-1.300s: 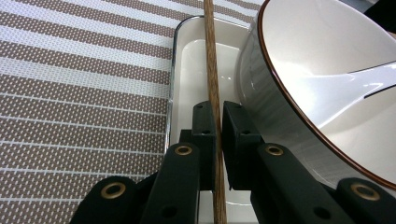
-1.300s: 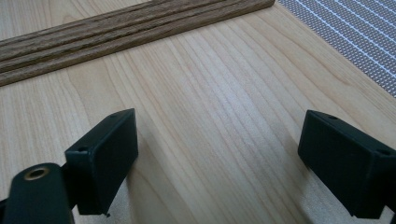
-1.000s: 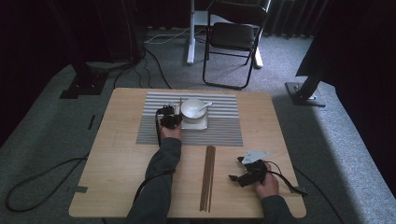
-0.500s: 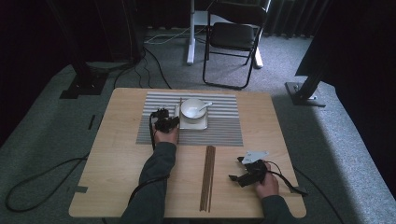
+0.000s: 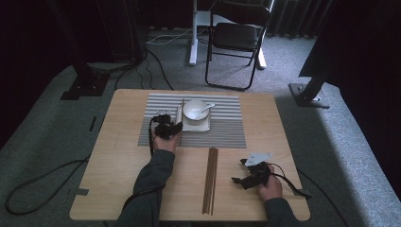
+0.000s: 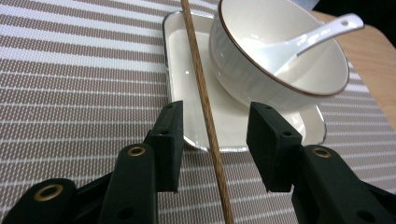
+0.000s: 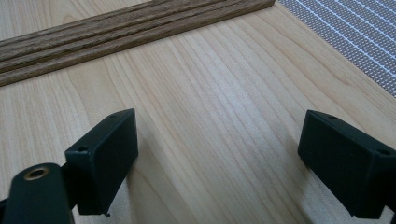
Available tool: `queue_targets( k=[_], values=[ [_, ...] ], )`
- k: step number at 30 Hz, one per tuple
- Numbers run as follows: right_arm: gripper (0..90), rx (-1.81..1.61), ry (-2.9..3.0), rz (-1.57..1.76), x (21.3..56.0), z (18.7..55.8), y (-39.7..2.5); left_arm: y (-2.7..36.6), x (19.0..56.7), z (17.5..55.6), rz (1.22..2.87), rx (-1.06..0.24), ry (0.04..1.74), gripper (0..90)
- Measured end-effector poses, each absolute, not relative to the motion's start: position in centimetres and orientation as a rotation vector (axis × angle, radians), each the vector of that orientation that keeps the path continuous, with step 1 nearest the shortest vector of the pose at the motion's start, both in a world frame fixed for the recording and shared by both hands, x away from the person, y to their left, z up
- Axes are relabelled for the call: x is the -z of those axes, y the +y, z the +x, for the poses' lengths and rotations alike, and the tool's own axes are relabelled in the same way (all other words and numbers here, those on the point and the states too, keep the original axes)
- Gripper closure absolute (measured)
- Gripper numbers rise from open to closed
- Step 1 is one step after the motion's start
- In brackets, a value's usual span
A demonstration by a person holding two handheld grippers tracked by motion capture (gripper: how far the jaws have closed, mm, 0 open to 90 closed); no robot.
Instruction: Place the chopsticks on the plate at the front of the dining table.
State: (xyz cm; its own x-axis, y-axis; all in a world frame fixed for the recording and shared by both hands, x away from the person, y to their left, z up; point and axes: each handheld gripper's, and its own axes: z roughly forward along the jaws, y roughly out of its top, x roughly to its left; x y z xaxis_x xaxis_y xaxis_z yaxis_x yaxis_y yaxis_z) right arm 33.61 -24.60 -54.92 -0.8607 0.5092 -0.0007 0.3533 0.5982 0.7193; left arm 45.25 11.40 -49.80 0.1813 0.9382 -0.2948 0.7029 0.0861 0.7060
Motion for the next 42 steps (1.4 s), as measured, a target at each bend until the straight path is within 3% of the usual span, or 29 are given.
queue_targets(
  k=[17,21,42],
  values=[
    [11.5,-1.111,2.619,0.714,54.9,33.6,-24.6,10.6,49.6,41.6,1.756,-0.332,1.491,53.8],
    [11.5,-1.112,2.619,0.715,54.9,33.6,-24.6,10.4,49.4,40.9,1.742,-0.27,1.472,53.3],
    [11.5,-1.11,2.62,0.713,54.9,33.6,-24.6,9.8,48.6,38.5,1.754,-0.235,1.408,50.0]
  ],
)
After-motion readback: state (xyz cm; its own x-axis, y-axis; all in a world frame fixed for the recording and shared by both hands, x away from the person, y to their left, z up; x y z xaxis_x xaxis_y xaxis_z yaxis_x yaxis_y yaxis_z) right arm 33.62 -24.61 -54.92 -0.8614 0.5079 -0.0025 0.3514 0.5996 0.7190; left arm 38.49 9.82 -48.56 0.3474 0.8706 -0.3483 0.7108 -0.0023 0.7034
